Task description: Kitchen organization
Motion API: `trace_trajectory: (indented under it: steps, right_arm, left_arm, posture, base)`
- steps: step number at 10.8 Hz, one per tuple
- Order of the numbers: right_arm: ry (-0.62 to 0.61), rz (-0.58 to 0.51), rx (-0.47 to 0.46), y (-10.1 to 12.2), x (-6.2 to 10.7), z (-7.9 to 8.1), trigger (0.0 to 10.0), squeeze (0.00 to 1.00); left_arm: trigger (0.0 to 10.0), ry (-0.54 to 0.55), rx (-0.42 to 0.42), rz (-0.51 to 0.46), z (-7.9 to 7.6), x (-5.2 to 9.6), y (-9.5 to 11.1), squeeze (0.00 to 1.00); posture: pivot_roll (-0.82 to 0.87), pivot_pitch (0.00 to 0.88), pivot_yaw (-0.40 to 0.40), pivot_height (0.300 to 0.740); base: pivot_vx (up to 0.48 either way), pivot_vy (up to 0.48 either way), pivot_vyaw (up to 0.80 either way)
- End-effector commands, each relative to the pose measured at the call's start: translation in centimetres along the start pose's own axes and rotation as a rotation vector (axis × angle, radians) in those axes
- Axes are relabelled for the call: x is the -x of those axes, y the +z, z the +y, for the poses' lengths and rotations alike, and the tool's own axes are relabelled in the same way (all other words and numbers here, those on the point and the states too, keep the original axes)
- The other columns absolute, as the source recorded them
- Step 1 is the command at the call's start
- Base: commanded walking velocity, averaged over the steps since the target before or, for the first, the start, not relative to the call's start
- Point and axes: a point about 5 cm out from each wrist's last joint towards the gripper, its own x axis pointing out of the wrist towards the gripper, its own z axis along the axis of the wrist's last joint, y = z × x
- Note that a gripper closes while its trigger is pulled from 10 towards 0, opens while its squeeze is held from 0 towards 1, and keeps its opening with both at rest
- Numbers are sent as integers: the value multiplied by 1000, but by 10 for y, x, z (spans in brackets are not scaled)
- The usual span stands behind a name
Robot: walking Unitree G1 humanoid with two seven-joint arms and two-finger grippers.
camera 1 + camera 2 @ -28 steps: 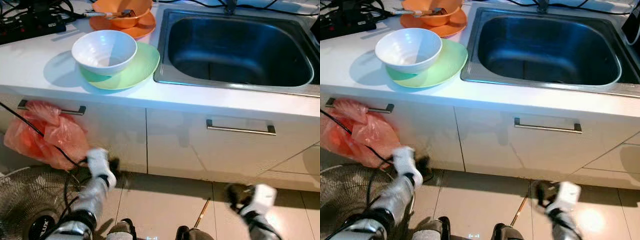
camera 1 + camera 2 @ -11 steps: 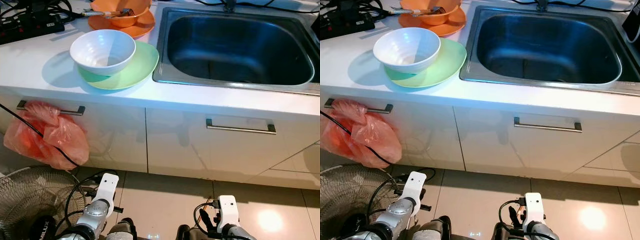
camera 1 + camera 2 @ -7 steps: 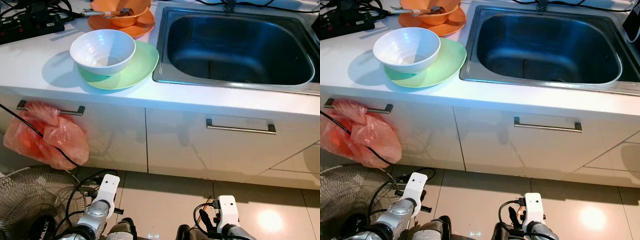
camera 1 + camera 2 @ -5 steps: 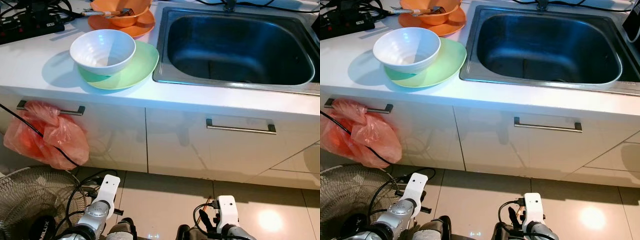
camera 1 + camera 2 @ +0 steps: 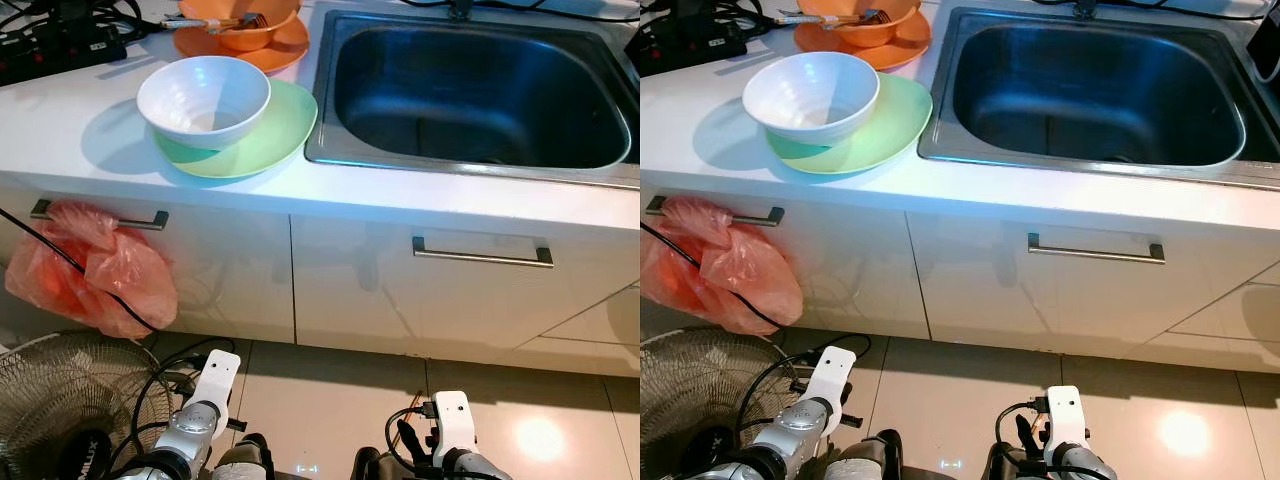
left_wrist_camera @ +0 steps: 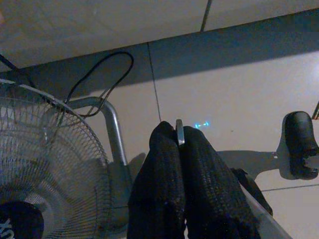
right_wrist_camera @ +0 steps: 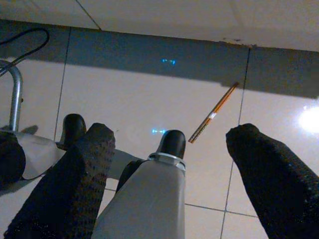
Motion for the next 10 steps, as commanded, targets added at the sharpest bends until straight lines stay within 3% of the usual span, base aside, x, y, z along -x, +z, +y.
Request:
trace_trajectory:
  steps: [1, 5, 6, 7, 10]
  right_arm:
    - [-4, 36, -2, -8, 2, -1, 10000, 0]
    - [-1, 38, -2, -8, 2, -1, 10000, 0]
    - [0, 38, -2, -9, 2, -1, 10000, 0]
    - [-1, 39, -3, -9, 2, -1, 10000, 0]
    - [-1, 37, -7, -9, 2, -1, 10000, 0]
  left_arm:
    - [10000, -4, -2, 21, 1, 1, -5, 0]
    - [10000, -5, 9, 21, 0, 1, -5, 0]
    - [10000, -8, 7, 63, -11, 7, -34, 0]
    - [10000, -12, 6, 81, -17, 11, -49, 0]
    - [10000, -27, 20, 66, -17, 11, -49, 0]
  posture:
    - [92, 212, -29, 740]
    - [93, 215, -30, 740]
    - [91, 211, -29, 740]
    - [90, 209, -28, 740]
    - [88, 201, -28, 740]
  base:
    - [0, 0, 0]
    - [0, 0, 0]
    - [0, 0, 0]
    - [0, 0, 0]
    - [0, 0, 0]
